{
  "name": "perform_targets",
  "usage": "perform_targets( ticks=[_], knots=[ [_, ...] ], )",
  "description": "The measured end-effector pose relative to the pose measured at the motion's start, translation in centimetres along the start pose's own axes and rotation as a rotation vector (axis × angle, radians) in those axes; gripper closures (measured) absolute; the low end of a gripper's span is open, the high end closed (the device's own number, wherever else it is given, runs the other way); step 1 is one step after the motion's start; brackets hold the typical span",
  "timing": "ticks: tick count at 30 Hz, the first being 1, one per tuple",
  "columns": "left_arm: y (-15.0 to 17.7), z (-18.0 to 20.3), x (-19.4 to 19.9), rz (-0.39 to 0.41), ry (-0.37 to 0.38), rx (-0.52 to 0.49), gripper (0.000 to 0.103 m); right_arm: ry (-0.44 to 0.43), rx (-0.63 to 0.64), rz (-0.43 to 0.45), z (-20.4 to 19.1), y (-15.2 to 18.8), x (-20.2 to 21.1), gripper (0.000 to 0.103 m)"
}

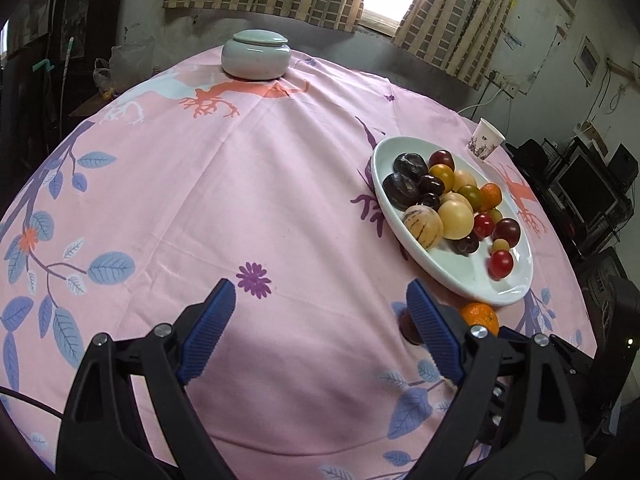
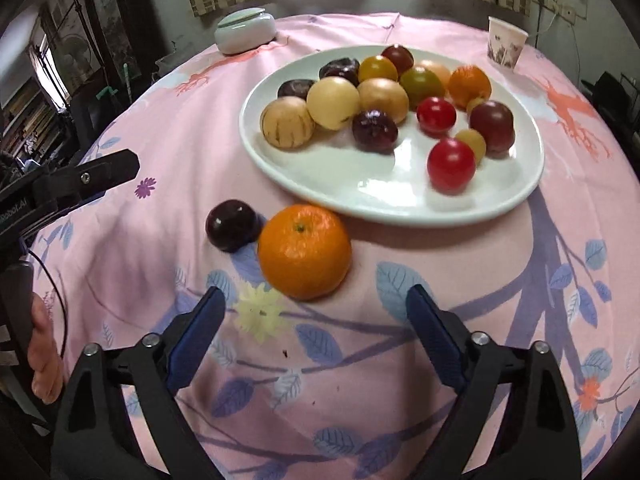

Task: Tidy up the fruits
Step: 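Move both open tools back to the last two fruits, then grasp an orange with the right tool while the left tool grasps a dark purple plum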

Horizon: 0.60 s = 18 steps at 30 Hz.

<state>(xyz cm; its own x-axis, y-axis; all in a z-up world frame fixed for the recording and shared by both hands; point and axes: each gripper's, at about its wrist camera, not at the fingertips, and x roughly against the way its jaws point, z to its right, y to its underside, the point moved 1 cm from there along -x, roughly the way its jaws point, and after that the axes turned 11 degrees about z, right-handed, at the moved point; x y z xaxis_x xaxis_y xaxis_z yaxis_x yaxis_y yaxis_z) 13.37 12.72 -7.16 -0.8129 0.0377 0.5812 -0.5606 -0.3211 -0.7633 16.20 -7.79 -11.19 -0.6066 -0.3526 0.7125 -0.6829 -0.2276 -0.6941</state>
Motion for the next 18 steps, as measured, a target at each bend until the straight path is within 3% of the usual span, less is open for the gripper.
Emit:
perform_targets(
  ticks=[2,5,6,12,15,18],
  knots=[
    [0.0,0.2,-0.1,-0.001,0.001,-0.010,0.014,0.017,0.018,0.011,-0.2,-0.2,-0.6,0.032],
    [0.1,0.5,-0.3,-0.012,0.013,-0.025,0.014,0.010,0.065,0.016,-0.8,-0.5,-0.9,0.056],
    [0.2,0.6,-0.5,-0.016,0.012,-0.028,0.014,0.015,0.075,0.019,-0.9,-0.6,-1.0,0.058],
    [0.6,1.7,-1.0,-0.039,0.065,-0.073,0.014,-0.051,-0.018,0.014,0.8,0.3,1.5,0.058],
    [1.6,3.9,-1.7,-0.082,0.080,-0.173,0.014,-0.043,-0.046,0.015,2.4,1.8,3.6,0.058],
    [2.9,6.2,-3.2,-0.140,0.045,-0.286,0.014,-0.016,-0.085,0.009,4.6,3.3,5.2,0.058]
  ],
)
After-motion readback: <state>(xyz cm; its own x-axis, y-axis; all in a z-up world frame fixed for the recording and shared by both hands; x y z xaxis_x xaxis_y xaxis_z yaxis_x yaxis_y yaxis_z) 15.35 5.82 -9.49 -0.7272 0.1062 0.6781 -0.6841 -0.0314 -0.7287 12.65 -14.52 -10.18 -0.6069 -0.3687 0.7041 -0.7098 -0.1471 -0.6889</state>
